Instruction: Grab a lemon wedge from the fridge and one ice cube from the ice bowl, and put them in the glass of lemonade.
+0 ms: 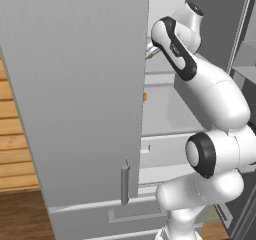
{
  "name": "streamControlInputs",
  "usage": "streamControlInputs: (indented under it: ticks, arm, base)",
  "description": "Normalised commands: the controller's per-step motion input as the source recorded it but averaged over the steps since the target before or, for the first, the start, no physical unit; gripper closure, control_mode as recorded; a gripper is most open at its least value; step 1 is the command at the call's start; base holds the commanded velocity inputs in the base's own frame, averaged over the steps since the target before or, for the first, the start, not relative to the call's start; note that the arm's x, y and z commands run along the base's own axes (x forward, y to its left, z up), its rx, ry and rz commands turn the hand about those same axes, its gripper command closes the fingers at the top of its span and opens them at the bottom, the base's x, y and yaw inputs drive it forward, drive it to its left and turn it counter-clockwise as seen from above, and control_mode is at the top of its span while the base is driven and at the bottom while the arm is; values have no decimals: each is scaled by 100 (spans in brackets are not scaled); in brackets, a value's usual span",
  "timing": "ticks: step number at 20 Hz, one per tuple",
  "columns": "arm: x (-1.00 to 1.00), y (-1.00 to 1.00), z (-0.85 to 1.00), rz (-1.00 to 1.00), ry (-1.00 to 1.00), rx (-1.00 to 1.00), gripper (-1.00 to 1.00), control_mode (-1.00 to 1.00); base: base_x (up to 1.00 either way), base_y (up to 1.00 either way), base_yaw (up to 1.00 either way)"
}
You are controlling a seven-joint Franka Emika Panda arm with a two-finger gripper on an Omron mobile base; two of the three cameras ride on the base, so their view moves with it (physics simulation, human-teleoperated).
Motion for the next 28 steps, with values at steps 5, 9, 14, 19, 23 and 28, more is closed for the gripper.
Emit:
streamControlInputs:
  ticks: [5, 9, 14, 19, 23, 28]
  arm:
    - [11, 0, -16, 3, 0, -7, 100, -100]
    - [2, 0, -24, 3, 0, -4, 100, -100]
    - [0, 0, -25, 3, 0, -3, 100, -100]
    - [-6, -9, -27, 2, 0, -2, 100, -100]
    - [-40, -29, -31, 0, 0, -1, 100, -100]
    - [-52, -20, -38, 0, -1, -3, 100, -100]
  base:
    - [0, 0, 0]
    - [0, 0, 0]
    - [0, 0, 0]
    - [0, 0, 0]
    - [0, 0, 0]
    - [0, 0, 0]
